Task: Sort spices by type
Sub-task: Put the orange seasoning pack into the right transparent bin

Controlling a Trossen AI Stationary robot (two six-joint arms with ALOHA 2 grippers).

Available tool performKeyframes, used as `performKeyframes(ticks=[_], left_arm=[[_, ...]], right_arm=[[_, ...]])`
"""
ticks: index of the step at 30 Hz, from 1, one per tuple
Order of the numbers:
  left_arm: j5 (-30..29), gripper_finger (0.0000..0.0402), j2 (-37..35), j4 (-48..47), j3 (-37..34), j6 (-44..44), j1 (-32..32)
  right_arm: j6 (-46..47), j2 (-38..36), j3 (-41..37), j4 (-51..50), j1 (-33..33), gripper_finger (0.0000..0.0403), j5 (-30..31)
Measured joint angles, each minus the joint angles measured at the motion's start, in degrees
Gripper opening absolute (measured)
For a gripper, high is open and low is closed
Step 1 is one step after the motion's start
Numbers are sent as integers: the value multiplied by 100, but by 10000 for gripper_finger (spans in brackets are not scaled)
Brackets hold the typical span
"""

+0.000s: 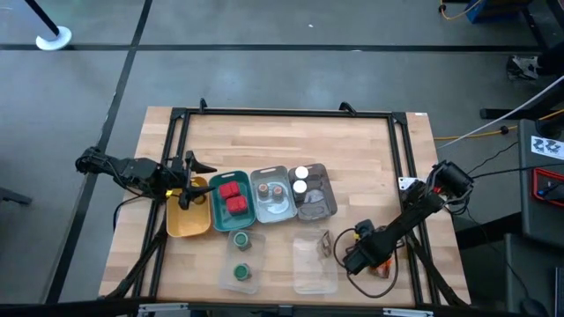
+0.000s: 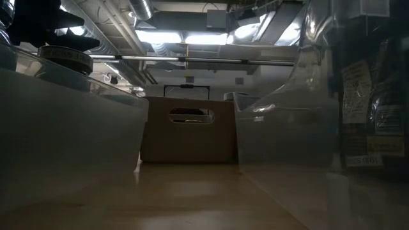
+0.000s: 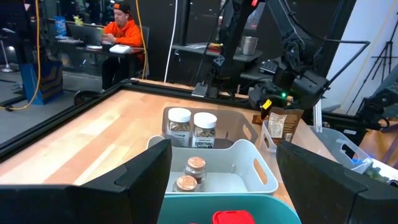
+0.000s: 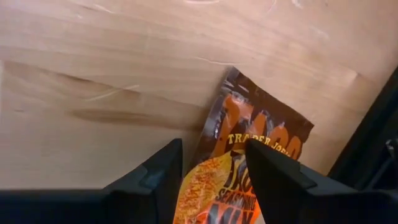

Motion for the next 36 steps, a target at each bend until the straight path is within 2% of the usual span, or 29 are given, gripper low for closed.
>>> performKeyframes(ticks=[4,7,15,17,21,25,36], left_arm=[[1,274,0,-1,0,0,0],[1,274,0,0,0,0,0],[1,274,0,-3,0,0,0],[1,274,0,-2,0,0,0],[1,274,0,-2,0,0,0],[1,274,0,-1,0,0,0],[1,274,0,2,0,0,0]], right_arm=[[0,6,-7,-80,2,175,-28],[-2,9,-11,-81,2,155,-67],[-155,32,-45,-190,7,28,-101],[-190,33,-46,-171,7,10,-117],[-219,33,-41,-145,7,24,-91],[-452,33,161,-345,7,8,184],[-739,29,1878,-3073,7,8,853]])
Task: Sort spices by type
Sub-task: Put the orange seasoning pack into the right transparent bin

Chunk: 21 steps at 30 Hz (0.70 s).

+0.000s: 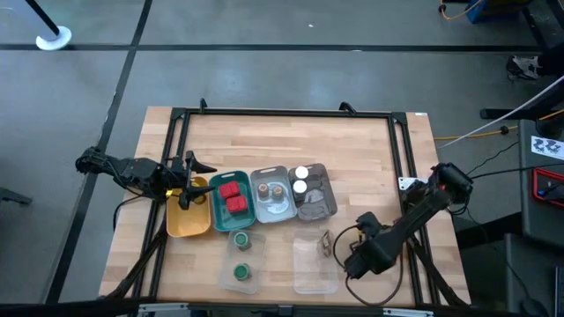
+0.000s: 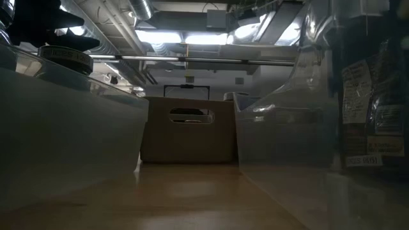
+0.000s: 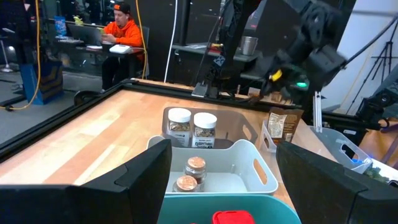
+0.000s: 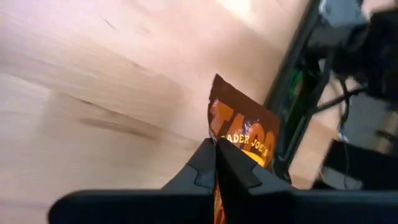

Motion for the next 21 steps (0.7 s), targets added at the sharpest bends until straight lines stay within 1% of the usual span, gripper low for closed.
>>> performKeyframes(ticks=[1,3,8,10,12,15,21], left_arm=[[0,274,0,0,0,-1,0],[0,274,0,0,0,0,0],[0,274,0,2,0,-2,0],[0,274,0,2,0,-2,-1],[0,274,0,2,0,-10,0],[0,274,0,2,0,-20,0],[0,274,0,1,0,-29,-1]], right_arm=[[-5,-1,198,-160,0,8,137],[-18,-23,533,-169,0,6,489],[-21,-81,1217,-178,42,6,1669],[-29,-81,1424,-172,42,7,2017],[-122,-81,1587,-177,42,4,2244],[-305,-81,1756,-175,37,4,2367],[-531,-79,2079,-173,37,3,2824]])
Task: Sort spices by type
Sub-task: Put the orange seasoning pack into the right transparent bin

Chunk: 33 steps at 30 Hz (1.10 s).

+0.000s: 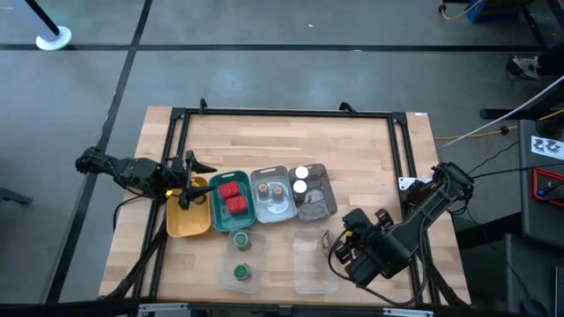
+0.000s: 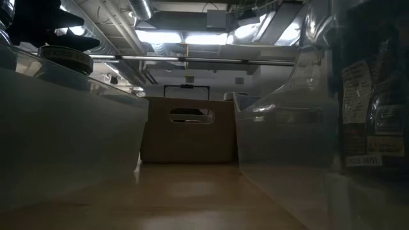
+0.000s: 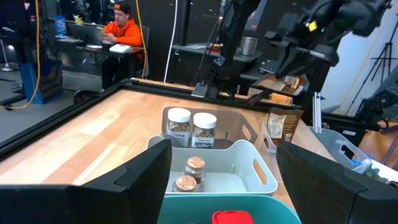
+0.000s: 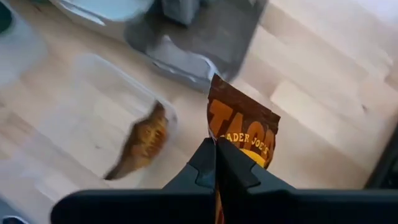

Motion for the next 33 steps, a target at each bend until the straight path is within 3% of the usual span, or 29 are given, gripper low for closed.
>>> performKeyframes(ticks=[15,28,33], left_arm=[[0,274,0,-1,0,-13,-1],[0,274,1,3,0,33,0],[0,274,0,-6,0,33,1]], right_arm=[[-884,0,768,347,0,2,1881],[-3892,317,765,2783,-7,1,3264],[-4297,687,763,3064,-7,2,3364]])
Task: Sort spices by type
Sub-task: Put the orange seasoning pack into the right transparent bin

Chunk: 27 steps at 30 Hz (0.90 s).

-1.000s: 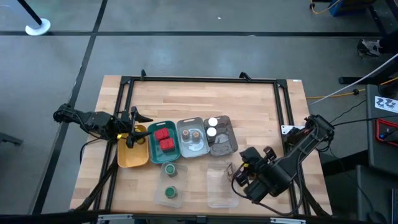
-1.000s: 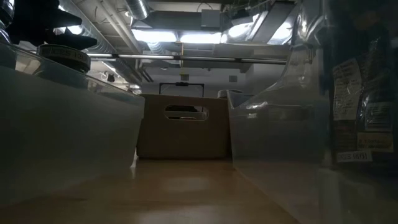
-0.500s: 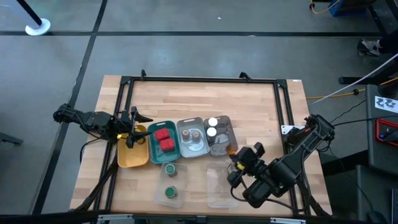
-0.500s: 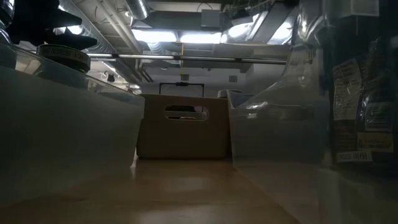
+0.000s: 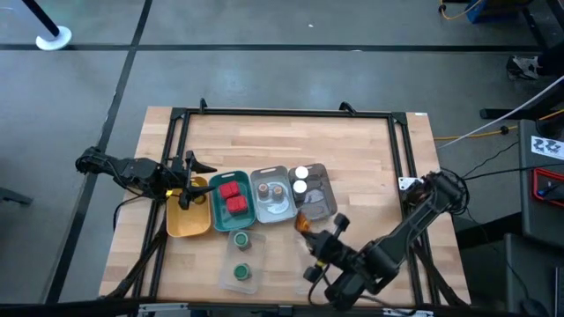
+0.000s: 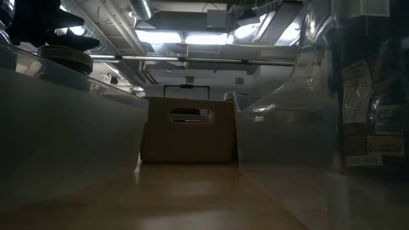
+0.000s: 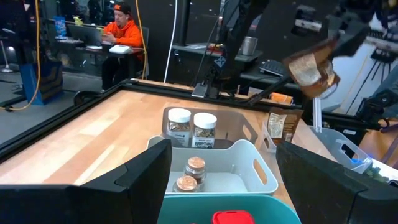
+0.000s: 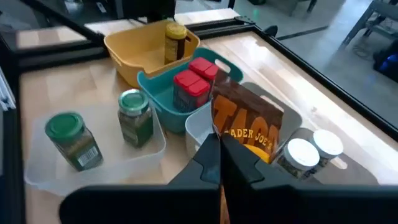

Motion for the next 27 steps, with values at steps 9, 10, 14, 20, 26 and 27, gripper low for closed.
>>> performKeyframes(ticks=[9,10,14,20,26,27], left_arm=[[0,274,0,2,0,0,0],[0,274,0,1,0,0,-1],[0,274,0,2,0,0,0],[0,274,0,0,0,9,0],[0,274,0,-1,0,15,-1],[0,274,0,-2,0,16,-2]], right_arm=[[-31,785,-4,269,0,2,334],[-31,883,-4,271,0,3,430],[-30,1205,-4,293,0,3,833],[-2,1588,-4,440,0,4,997],[4,1879,-4,431,0,4,1069],[7,1918,-4,409,0,4,1137]])
